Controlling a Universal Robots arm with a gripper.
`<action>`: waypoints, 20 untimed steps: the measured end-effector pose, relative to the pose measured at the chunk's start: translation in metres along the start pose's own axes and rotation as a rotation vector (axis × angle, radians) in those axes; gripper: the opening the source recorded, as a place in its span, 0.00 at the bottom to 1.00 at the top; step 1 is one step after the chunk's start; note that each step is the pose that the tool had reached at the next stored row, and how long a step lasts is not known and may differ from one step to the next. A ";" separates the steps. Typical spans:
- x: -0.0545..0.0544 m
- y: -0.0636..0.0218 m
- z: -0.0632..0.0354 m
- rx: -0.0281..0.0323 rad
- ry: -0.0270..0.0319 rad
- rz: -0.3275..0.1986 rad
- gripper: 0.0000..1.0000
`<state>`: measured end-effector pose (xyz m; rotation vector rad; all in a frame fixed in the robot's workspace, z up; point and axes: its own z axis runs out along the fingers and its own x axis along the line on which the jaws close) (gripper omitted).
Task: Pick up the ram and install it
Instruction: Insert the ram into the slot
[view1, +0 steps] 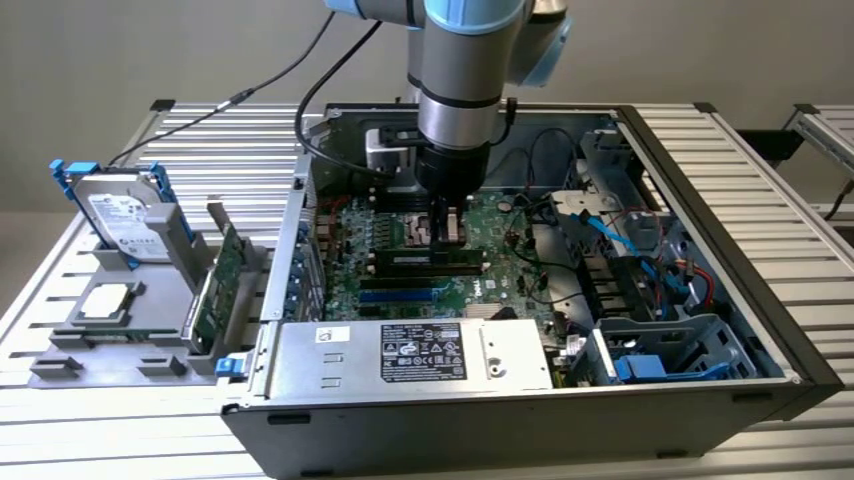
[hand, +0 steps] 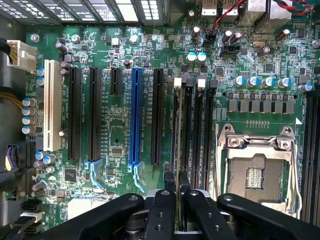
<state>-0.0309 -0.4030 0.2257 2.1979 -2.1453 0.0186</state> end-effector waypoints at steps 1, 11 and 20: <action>0.000 0.0001 0.0001 0.0000 0.0006 0.000 0.14; -0.002 0.0008 0.0009 0.0003 0.0056 -0.004 0.14; -0.002 0.0013 0.0024 0.0003 0.0080 -0.005 0.14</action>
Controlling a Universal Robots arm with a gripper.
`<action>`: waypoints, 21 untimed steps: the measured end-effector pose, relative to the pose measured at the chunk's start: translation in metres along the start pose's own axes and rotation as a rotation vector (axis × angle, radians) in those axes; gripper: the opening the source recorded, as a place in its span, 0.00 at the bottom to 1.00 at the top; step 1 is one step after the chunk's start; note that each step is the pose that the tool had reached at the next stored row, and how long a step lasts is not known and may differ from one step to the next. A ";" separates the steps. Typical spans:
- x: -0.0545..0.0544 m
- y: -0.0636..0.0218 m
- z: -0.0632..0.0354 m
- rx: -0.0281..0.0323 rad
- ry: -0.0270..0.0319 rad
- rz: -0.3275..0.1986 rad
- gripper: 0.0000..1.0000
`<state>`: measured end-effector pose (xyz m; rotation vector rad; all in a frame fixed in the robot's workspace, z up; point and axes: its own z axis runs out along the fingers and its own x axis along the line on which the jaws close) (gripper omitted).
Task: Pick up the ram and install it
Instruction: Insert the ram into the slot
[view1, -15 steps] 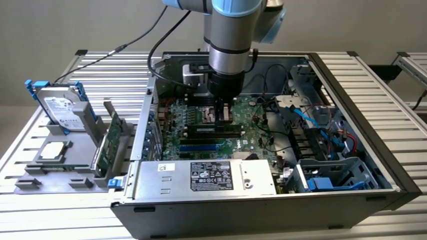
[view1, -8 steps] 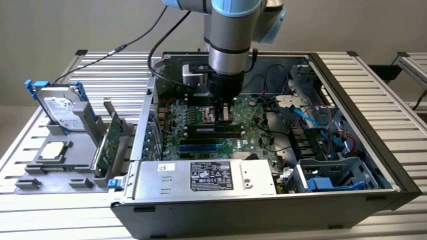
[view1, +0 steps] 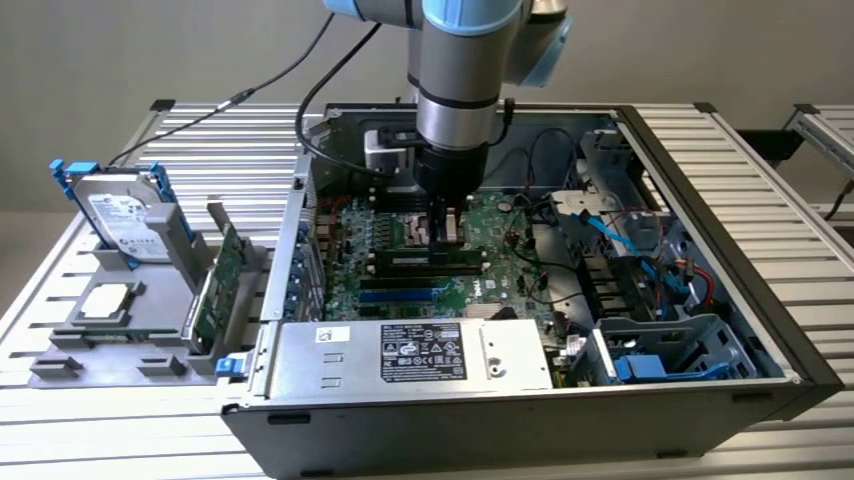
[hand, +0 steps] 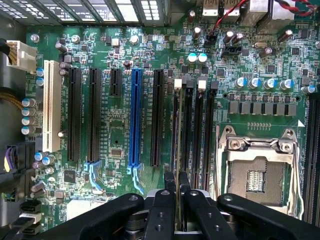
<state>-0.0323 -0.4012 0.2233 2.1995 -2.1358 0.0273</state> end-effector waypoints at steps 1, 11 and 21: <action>0.000 0.0000 0.0002 0.0001 0.0000 0.000 0.14; -0.001 -0.0001 0.0017 0.0004 0.0014 -0.005 0.14; -0.003 -0.0002 0.0025 0.0009 0.0048 -0.014 0.14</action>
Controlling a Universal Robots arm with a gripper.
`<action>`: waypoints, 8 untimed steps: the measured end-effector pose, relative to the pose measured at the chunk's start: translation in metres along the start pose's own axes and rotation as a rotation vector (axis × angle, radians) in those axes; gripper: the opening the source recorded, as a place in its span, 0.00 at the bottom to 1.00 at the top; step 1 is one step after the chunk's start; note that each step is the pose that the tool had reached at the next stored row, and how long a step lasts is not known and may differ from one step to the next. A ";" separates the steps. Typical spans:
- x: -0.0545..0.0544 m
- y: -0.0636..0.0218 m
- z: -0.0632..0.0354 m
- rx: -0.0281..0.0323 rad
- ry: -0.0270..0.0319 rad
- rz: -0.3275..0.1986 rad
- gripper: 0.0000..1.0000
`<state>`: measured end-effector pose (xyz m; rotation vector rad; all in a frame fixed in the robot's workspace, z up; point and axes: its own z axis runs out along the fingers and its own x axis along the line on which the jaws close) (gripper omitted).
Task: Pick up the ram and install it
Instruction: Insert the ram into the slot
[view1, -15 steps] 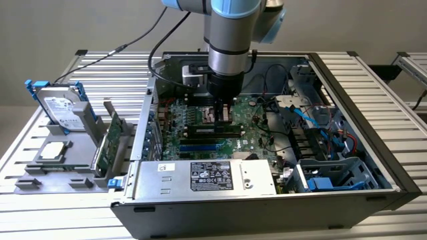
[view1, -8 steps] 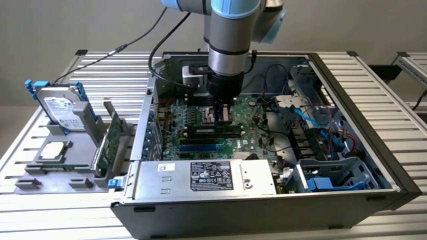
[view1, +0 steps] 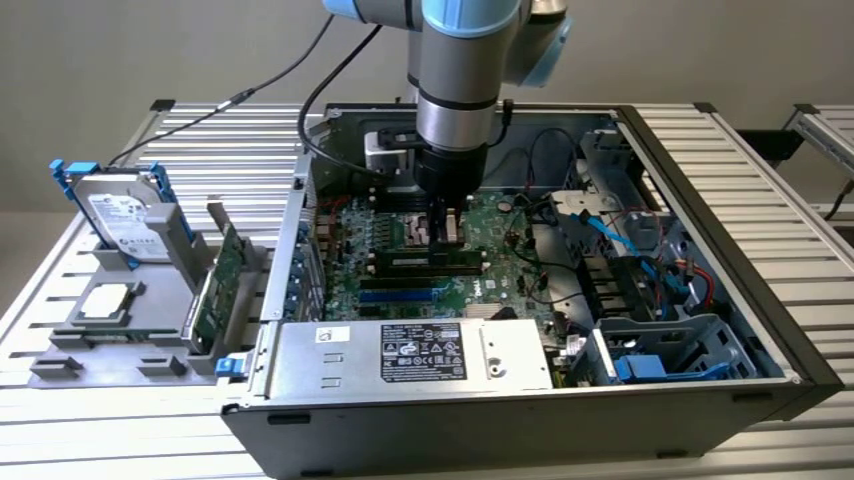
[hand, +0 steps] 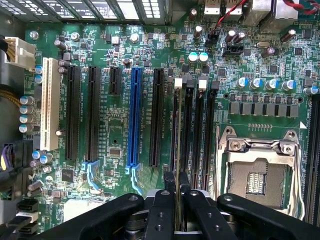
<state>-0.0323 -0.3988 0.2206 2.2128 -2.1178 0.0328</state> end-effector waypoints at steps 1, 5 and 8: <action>0.000 0.0000 0.0000 0.0000 0.0002 -0.001 0.14; 0.000 0.0000 0.0002 0.0001 0.0011 -0.001 0.15; 0.000 0.0000 0.0002 0.0000 0.0023 -0.001 0.33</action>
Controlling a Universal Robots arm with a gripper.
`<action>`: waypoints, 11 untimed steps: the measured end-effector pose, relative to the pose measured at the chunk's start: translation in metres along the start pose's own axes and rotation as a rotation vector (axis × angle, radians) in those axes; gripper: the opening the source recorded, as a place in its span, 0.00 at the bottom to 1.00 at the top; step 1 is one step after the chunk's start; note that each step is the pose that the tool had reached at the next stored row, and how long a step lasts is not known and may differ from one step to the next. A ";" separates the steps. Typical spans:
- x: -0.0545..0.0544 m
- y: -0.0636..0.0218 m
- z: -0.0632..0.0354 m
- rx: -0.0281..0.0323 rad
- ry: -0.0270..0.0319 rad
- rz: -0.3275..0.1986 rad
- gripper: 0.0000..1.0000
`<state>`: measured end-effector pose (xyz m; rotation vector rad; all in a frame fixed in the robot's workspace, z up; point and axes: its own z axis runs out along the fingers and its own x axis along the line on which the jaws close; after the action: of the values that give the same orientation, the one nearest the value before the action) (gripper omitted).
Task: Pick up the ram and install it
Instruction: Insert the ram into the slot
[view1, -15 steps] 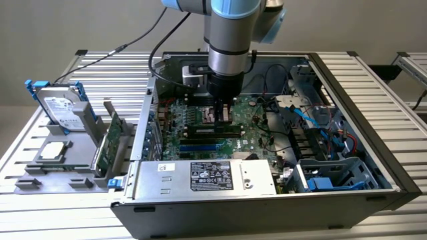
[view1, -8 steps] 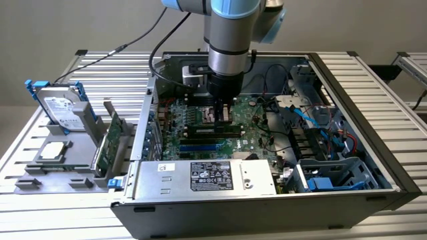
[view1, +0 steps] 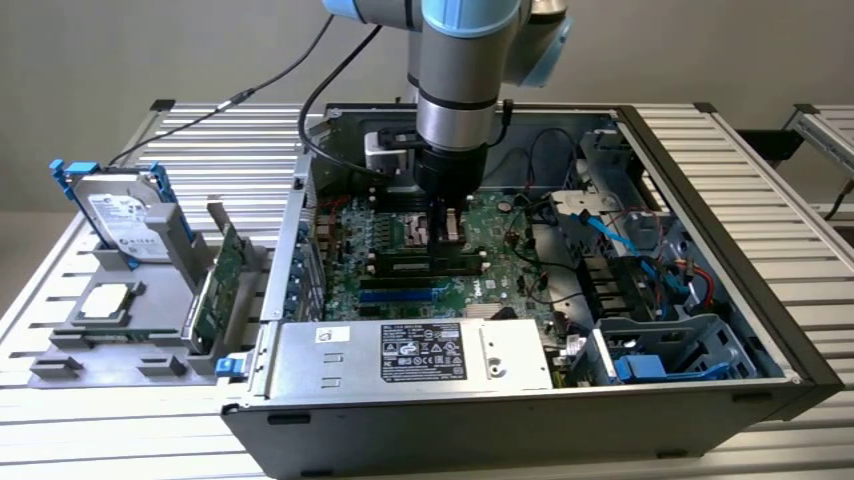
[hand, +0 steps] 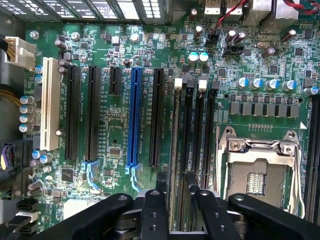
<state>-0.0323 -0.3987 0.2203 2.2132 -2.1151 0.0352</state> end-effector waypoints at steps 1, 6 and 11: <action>0.000 0.0000 0.0001 0.0000 0.0002 0.000 0.33; 0.000 0.0005 0.0001 -0.0001 0.0018 0.000 0.51; 0.000 0.0040 -0.0052 0.0000 0.0016 0.000 0.57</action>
<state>-0.0361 -0.3986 0.2257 2.2124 -2.1143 0.0369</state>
